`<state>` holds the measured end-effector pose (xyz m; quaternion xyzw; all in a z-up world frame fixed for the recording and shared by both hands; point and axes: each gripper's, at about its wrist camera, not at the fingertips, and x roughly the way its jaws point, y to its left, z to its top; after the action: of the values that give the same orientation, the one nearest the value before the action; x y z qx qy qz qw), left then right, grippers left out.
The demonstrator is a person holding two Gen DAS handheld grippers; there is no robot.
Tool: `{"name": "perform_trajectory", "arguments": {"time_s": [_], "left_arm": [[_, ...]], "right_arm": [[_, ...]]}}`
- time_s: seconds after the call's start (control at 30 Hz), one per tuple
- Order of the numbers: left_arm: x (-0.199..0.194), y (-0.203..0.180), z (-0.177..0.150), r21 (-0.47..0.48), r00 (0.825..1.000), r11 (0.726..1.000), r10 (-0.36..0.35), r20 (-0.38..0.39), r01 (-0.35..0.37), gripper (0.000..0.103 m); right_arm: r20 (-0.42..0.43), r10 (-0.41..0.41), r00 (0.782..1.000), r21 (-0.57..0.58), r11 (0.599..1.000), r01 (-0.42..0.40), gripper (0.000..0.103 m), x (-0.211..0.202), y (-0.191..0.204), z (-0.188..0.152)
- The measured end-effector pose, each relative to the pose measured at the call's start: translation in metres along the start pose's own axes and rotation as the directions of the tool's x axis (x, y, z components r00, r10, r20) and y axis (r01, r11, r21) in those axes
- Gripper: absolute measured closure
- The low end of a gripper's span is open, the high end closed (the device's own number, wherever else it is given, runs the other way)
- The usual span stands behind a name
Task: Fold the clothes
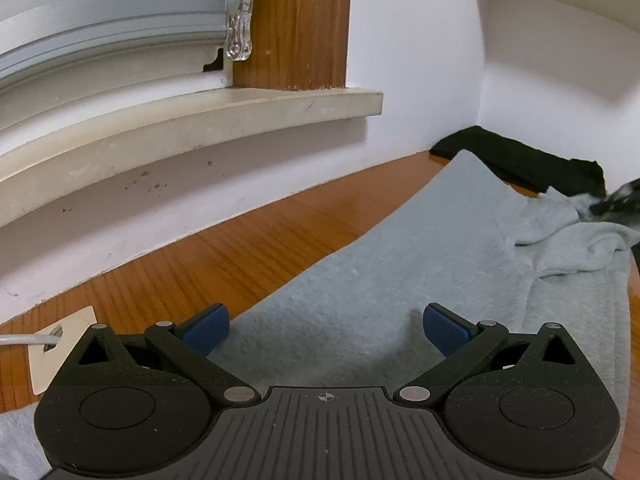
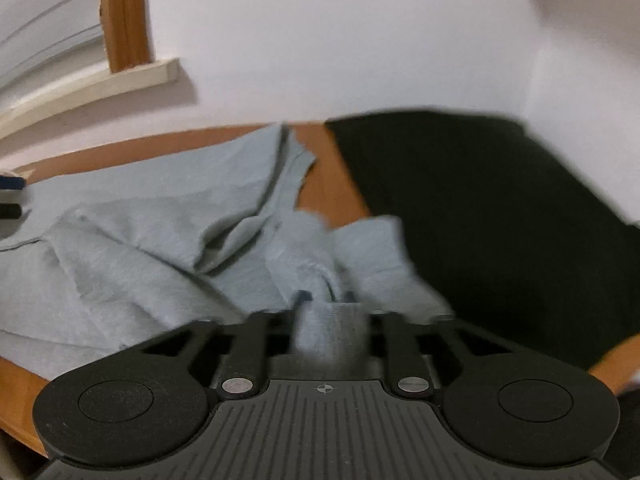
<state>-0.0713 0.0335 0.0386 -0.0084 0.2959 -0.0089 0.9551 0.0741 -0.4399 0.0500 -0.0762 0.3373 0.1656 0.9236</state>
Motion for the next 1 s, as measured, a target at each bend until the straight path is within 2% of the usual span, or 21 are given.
{"name": "perform_trajectory", "arguments": {"time_s": [0.2, 0.33, 0.4, 0.6, 0.73, 0.87, 0.93, 1.0], "left_arm": [[-0.001, 0.001, 0.001, -0.003, 1.000, 1.000, -0.003, -0.003, 0.003, 0.000], [0.000, 0.001, 0.002, -0.001, 1.000, 1.000, -0.002, -0.011, 0.002, 0.000], [0.000, 0.002, 0.003, -0.003, 1.000, 1.000, -0.004, -0.013, 0.004, 0.000], [0.001, 0.002, 0.003, -0.007, 1.000, 1.000, -0.006, -0.019, 0.005, 0.000], [0.001, 0.003, 0.003, -0.012, 1.000, 1.000, -0.007, -0.021, 0.007, 0.000], [0.001, 0.003, 0.003, -0.016, 1.000, 1.000, -0.009, -0.023, 0.009, 0.000], [0.002, 0.004, 0.003, -0.019, 1.000, 1.000, -0.010, -0.024, 0.009, 0.000], [0.002, 0.003, 0.003, -0.018, 1.000, 1.000, -0.009, -0.024, 0.008, 0.000]], "right_arm": [[0.077, -0.074, 0.994, 0.020, 0.997, 0.073, 0.093, -0.085, -0.011, 0.002], [0.045, -0.050, 0.998, 0.046, 0.998, 0.048, 0.086, -0.106, -0.021, -0.008], [0.038, -0.044, 0.998, 0.055, 0.998, 0.042, 0.071, -0.095, -0.021, -0.011], [0.082, 0.098, 0.992, 0.112, 0.988, -0.107, 0.058, -0.044, -0.005, 0.005], [0.092, 0.209, 0.974, 0.198, 0.954, -0.224, 0.052, 0.007, 0.013, 0.026], [0.050, 0.263, 0.964, 0.296, 0.918, -0.266, 0.048, 0.054, 0.023, 0.045], [0.001, 0.259, 0.966, 0.293, 0.923, -0.248, 0.043, 0.070, 0.030, 0.051], [-0.016, 0.257, 0.966, 0.278, 0.929, -0.243, 0.043, 0.077, 0.036, 0.055]]}}
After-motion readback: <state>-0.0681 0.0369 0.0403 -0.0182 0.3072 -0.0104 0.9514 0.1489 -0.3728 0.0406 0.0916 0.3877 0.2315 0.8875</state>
